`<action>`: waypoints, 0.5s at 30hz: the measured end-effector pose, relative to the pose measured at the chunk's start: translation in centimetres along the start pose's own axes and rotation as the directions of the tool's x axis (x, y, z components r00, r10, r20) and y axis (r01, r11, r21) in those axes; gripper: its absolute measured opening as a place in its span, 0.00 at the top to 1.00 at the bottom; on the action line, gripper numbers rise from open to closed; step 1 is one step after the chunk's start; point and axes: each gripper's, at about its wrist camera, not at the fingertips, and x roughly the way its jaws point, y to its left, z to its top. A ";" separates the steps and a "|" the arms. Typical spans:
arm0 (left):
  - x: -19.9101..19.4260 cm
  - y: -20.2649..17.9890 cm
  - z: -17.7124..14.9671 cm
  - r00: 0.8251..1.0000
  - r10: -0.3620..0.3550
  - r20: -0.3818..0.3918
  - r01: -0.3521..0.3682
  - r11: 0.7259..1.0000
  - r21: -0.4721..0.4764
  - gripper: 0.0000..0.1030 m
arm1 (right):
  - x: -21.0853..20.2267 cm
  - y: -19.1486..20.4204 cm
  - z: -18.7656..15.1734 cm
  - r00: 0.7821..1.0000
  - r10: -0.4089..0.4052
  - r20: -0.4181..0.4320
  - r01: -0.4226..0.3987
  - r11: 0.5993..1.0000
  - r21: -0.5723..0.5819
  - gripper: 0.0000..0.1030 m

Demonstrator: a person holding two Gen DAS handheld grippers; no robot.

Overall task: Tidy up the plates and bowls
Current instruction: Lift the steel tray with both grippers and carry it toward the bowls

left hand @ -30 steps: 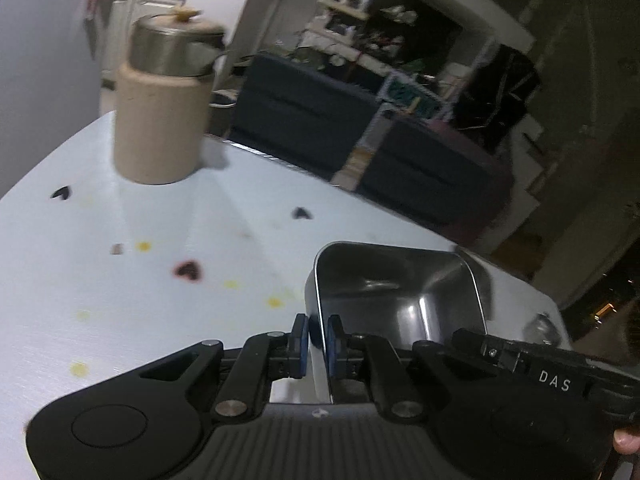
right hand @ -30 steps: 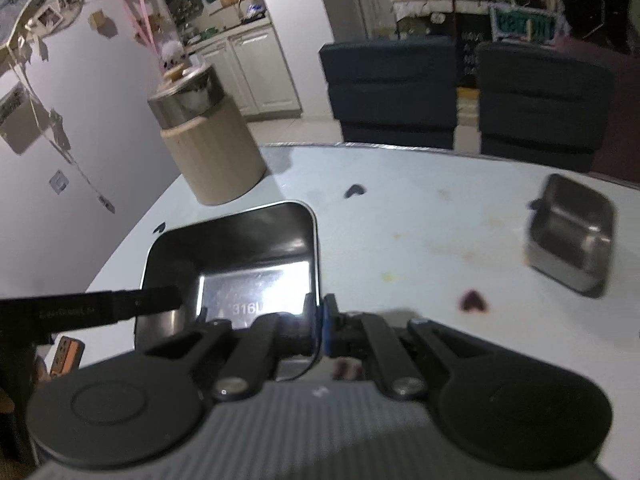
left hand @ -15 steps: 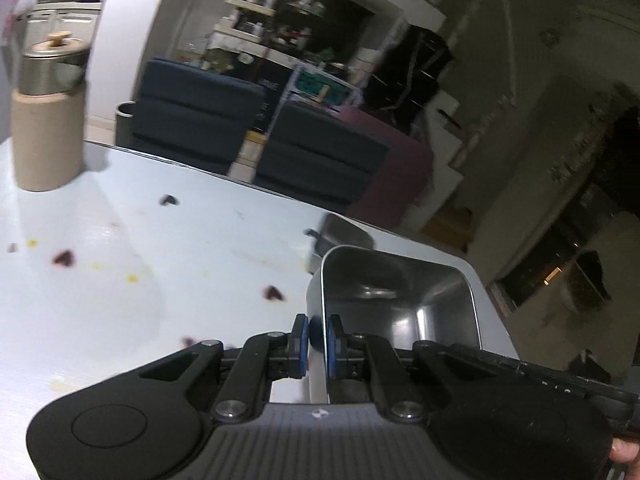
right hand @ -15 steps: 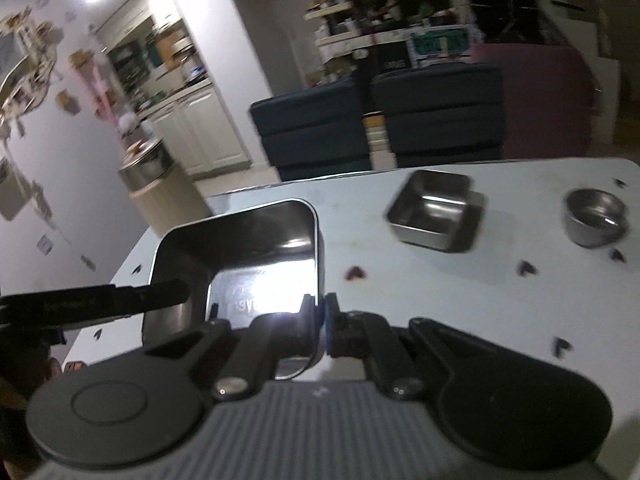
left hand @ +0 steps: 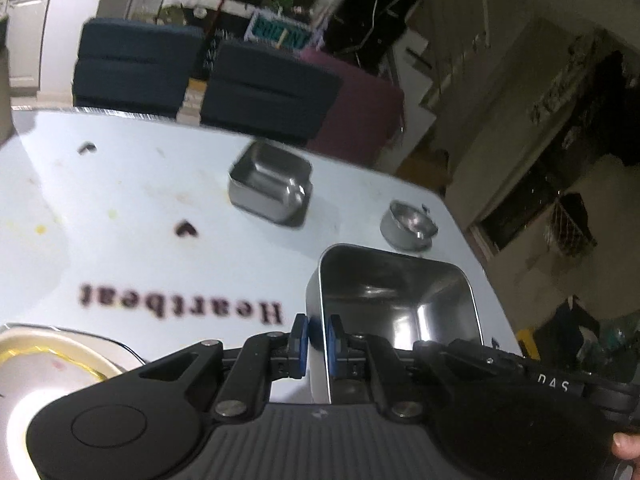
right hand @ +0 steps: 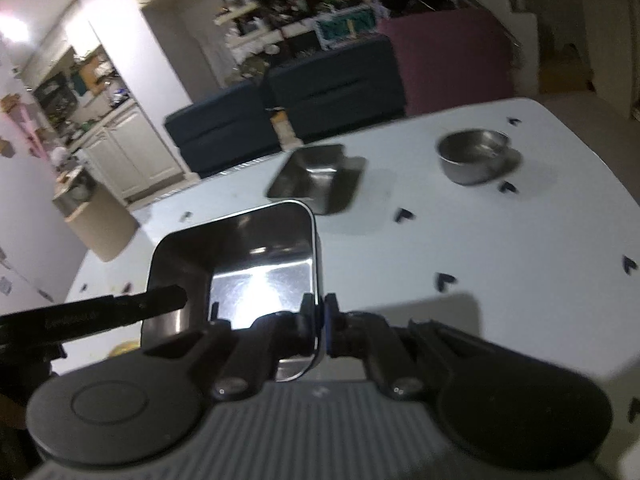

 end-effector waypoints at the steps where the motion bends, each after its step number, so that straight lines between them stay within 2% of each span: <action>1: 0.6 -0.2 -0.4 1.000 0.003 -0.022 -0.003 1.000 0.006 0.90 | 0.3 0.0 0.1 1.000 -0.014 -0.012 0.014 1.000 0.004 0.95; 6: 3.4 -1.2 -1.8 0.994 0.036 -0.107 -0.030 0.998 0.052 0.90 | 1.4 -1.7 -0.4 0.994 -0.085 -0.072 0.086 0.996 0.010 0.95; 15: 6.3 -1.3 -3.4 0.976 0.106 -0.189 -0.088 0.991 0.101 0.86 | 4.1 -2.3 -1.2 0.967 -0.160 -0.197 0.149 0.987 -0.068 0.95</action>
